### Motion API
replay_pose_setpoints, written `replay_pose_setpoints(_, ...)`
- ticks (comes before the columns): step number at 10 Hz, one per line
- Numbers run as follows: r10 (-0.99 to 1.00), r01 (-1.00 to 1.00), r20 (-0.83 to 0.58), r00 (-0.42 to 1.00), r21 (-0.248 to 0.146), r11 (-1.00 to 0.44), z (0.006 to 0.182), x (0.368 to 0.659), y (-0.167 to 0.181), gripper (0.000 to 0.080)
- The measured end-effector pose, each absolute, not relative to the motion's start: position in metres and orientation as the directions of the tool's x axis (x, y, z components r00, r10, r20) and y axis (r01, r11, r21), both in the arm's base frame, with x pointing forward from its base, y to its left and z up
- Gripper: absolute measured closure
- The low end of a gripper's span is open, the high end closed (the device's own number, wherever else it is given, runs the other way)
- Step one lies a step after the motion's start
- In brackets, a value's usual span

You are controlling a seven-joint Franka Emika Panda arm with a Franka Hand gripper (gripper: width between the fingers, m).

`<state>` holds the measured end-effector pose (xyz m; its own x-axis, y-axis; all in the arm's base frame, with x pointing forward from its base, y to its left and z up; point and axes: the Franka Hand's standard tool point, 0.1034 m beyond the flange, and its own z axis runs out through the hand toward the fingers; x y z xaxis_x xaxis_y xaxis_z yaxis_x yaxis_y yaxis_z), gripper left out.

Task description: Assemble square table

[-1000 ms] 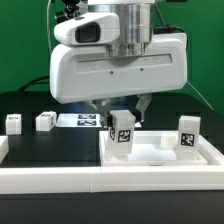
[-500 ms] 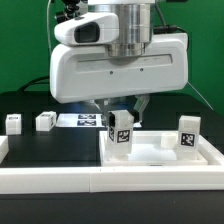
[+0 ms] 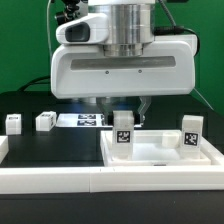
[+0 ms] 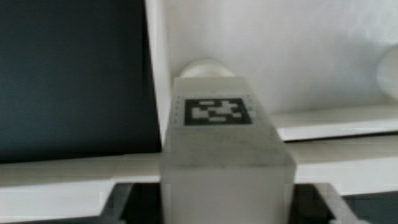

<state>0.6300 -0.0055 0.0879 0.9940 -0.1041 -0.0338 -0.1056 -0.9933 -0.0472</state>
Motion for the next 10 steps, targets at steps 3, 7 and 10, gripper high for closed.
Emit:
replay_pose_setpoints(3, -0.363, -0.364, -0.027, 0.932, -0.055, -0.93, 0.0877, 0.6329, -0.0016, 0.0509)
replay_pose_setpoints(7, -0.645, -0.645, -0.034, 0.764, -0.036, -0.763, 0.0879, 0.6331, -0.0025, 0.0509)
replay_pose_setpoints(10, -0.809, -0.81, -0.036, 0.586, -0.019, -0.586, 0.0877, 0.6321, -0.0043, 0.0509)
